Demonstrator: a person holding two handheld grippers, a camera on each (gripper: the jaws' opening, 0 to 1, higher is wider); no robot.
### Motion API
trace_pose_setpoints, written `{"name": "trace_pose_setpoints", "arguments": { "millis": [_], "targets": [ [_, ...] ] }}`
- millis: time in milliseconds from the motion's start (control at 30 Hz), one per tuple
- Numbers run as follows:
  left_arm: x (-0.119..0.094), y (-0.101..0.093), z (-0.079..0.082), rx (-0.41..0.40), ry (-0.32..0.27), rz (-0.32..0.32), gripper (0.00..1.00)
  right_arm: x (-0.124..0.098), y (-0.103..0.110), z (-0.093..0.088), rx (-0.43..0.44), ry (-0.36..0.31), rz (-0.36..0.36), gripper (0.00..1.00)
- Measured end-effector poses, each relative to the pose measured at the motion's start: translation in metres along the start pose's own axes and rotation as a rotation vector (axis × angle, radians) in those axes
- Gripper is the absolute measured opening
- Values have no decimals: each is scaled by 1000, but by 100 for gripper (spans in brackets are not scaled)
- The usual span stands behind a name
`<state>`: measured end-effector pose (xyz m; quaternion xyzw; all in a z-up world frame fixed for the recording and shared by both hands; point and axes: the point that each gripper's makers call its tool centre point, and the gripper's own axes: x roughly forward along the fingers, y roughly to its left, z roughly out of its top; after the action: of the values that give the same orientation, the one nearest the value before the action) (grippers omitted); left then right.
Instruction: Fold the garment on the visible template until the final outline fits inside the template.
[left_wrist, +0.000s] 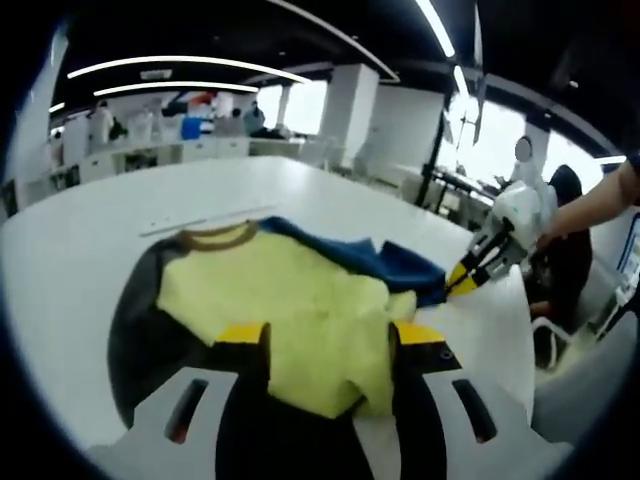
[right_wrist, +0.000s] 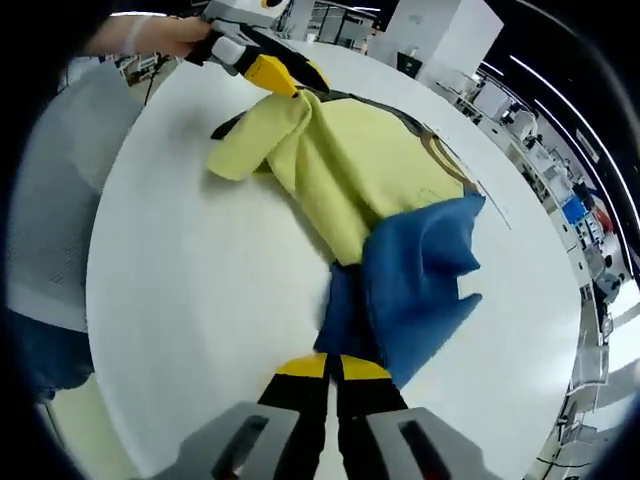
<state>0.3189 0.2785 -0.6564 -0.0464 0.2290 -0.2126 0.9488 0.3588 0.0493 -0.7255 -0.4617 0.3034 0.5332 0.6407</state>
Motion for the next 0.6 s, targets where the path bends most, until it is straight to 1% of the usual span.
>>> {"name": "trace_pose_setpoints", "arguments": {
  "millis": [67,133,333,367,433,500,600],
  "targets": [
    [-1,0,0,-1,-1,2,43,-2,-8,-10,4,25,-10,0],
    [-1,1,0,-2,-1,3,43,-4,-17,-19,-13,55,-32,0],
    [-1,1,0,-4,-1,6,42,-7,-39,-45,-51,126,-67,0],
    [-1,1,0,-7,-1,6,42,-8,-46,-51,-79,161,-91,0],
    [-2,1,0,-9,-2,5,42,-9,-54,-58,-116,185,-109,0],
    [-2,1,0,-9,-1,7,42,-9,-61,-65,-128,206,-123,0],
    [-3,2,1,-14,-4,9,42,-15,-81,-78,-159,258,-180,0]
  ]
}}
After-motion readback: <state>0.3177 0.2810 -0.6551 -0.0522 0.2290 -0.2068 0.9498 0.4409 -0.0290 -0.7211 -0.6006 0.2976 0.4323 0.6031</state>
